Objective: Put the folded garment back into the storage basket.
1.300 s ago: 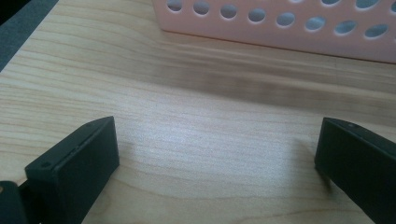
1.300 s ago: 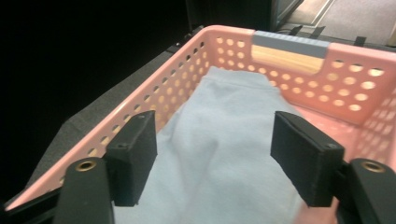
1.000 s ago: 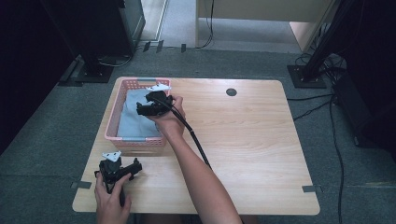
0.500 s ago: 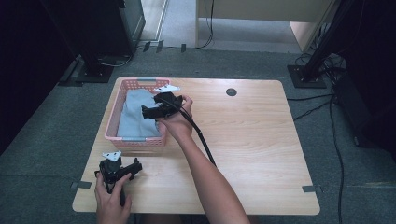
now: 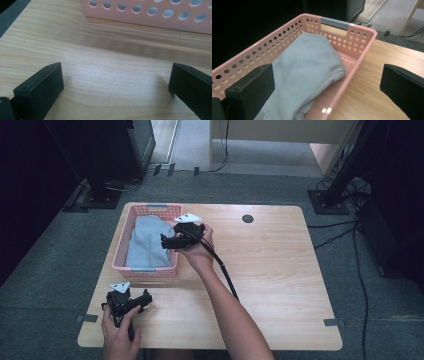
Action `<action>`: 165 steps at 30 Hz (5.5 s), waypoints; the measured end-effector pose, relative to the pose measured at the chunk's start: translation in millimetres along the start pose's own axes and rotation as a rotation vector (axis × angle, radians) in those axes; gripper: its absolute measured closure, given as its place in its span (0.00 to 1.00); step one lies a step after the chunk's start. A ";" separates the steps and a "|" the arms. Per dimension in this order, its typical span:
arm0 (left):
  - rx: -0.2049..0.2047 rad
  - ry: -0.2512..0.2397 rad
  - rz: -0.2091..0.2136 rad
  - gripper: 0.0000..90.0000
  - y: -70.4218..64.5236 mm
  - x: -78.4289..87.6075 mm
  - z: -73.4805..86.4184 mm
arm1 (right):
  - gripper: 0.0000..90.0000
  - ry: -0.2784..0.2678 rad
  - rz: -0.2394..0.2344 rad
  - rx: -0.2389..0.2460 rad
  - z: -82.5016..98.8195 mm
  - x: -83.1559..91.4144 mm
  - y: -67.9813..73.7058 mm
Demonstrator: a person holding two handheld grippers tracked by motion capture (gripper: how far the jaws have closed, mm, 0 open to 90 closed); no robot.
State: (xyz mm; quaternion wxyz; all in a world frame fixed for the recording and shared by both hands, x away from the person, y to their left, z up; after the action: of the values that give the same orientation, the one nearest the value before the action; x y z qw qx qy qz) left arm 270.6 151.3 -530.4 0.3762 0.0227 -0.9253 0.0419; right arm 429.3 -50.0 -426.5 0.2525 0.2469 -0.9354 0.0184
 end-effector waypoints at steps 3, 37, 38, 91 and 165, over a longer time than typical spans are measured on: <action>0.000 0.000 0.000 0.00 0.0 0.0 0.0 | 0.00 -0.002 0.016 0.000 2.7 4.6 -5.7; 0.003 0.000 -0.002 0.00 -0.9 -0.2 -0.2 | 0.00 0.019 0.131 -0.042 34.3 30.0 -63.9; 0.003 0.000 -0.002 0.00 -0.9 -0.2 -0.2 | 0.00 0.019 0.131 -0.042 34.3 30.0 -63.9; 0.003 0.001 -0.003 0.00 -0.9 -0.1 -0.2 | 0.00 0.072 0.279 -0.135 106.0 80.9 -150.6; 0.006 0.000 -0.005 0.00 -1.6 -0.1 -0.1 | 0.00 0.152 0.397 -0.284 176.7 142.1 -215.8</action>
State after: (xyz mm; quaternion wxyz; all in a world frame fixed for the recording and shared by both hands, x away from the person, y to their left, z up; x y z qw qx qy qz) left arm 270.8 149.8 -530.3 0.3764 0.0260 -0.9251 0.0436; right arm 342.4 -331.8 -531.6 0.3459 0.0186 -0.9370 -0.0456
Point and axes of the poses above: each handheld gripper's, and its own axes: x roughly backward along the jaws, z roughly out of its underside, y roughly to its left, the point moved 1 cm from there along -x, roughly forward along the jaws, and after that the axes turned 5 degrees about z, right-handed, at the moved point
